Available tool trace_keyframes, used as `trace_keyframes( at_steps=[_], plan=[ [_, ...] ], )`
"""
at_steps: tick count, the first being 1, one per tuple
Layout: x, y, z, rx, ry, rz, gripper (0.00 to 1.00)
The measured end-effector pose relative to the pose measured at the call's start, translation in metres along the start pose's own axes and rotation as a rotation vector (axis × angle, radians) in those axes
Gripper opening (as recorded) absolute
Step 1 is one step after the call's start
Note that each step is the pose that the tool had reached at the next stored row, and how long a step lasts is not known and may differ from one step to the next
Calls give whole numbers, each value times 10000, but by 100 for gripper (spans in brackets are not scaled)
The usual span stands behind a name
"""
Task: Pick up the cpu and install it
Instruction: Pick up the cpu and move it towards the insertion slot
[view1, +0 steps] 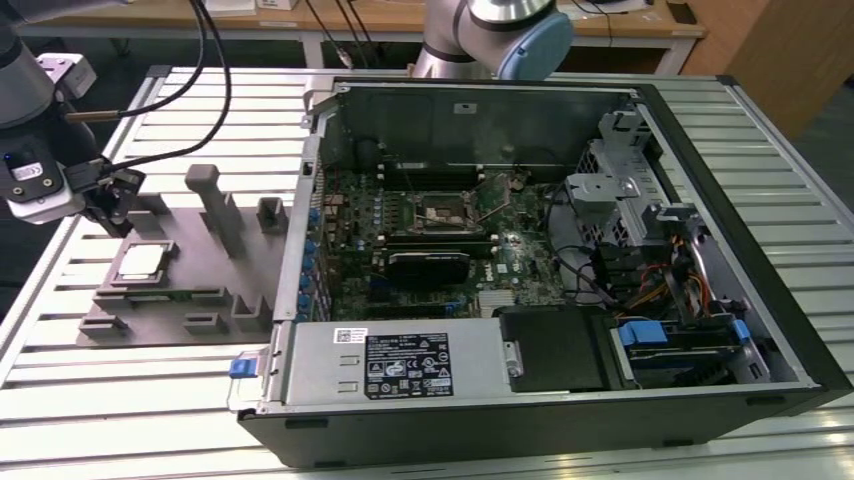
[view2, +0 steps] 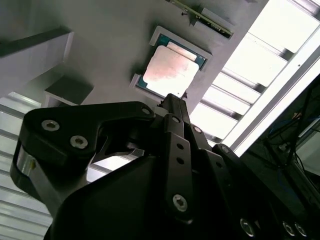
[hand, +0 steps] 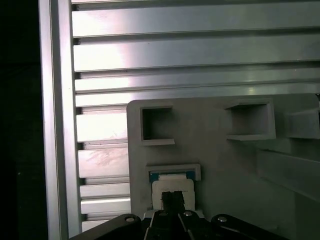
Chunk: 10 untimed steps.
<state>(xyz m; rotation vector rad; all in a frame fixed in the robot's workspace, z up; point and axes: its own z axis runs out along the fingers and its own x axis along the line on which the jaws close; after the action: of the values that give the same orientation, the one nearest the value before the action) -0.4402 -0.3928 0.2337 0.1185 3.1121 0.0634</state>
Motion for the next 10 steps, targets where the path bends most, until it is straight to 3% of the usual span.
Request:
trace_keyframes(
  at_steps=[10],
  plan=[
    [0, -34, 78, 1, 3, 0, 11]
  ],
)
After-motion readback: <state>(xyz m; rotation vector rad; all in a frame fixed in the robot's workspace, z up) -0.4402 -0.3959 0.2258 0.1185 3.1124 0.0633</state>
